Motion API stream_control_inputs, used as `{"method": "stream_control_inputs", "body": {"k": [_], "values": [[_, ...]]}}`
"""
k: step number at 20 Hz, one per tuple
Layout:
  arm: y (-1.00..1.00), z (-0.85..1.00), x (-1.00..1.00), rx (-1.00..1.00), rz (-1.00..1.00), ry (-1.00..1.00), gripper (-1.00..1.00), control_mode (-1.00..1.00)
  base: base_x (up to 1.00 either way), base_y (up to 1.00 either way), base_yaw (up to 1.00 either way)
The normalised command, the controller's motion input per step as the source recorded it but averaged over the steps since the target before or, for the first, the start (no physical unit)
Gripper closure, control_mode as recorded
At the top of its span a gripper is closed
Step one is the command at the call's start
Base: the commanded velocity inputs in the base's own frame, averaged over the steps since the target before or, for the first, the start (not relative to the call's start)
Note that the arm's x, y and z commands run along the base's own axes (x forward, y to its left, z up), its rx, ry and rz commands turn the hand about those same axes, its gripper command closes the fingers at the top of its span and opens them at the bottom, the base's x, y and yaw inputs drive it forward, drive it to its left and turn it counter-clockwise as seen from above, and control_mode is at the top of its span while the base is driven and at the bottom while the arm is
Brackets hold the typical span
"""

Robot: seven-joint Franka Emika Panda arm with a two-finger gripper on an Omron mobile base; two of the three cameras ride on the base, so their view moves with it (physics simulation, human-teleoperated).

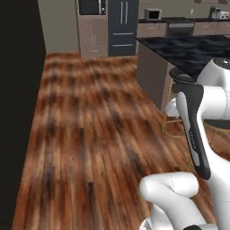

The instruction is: There is a tray on the dining counter. Grab the cup, mug, and pitcher and place them on the tray. The pitcher may be placed next to the tray if it cannot fit the tray.

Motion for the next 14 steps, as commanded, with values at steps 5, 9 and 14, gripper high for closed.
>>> {"method": "stream_control_inputs", "body": {"k": [5, 9, 14], "values": [[0.00, 0.00, 0.00, 0.00, 0.00, 0.00, -1.00, 1.00, 1.00, 0.54, 0.03], [0.00, 0.00, 0.00, 0.00, 0.00, 0.00, -1.00, 1.00, 1.00, 0.55, 0.04], [0.00, 0.00, 0.00, 0.00, 0.00, 0.00, -1.00, 1.00, 1.00, 0.52, 0.03]]}}
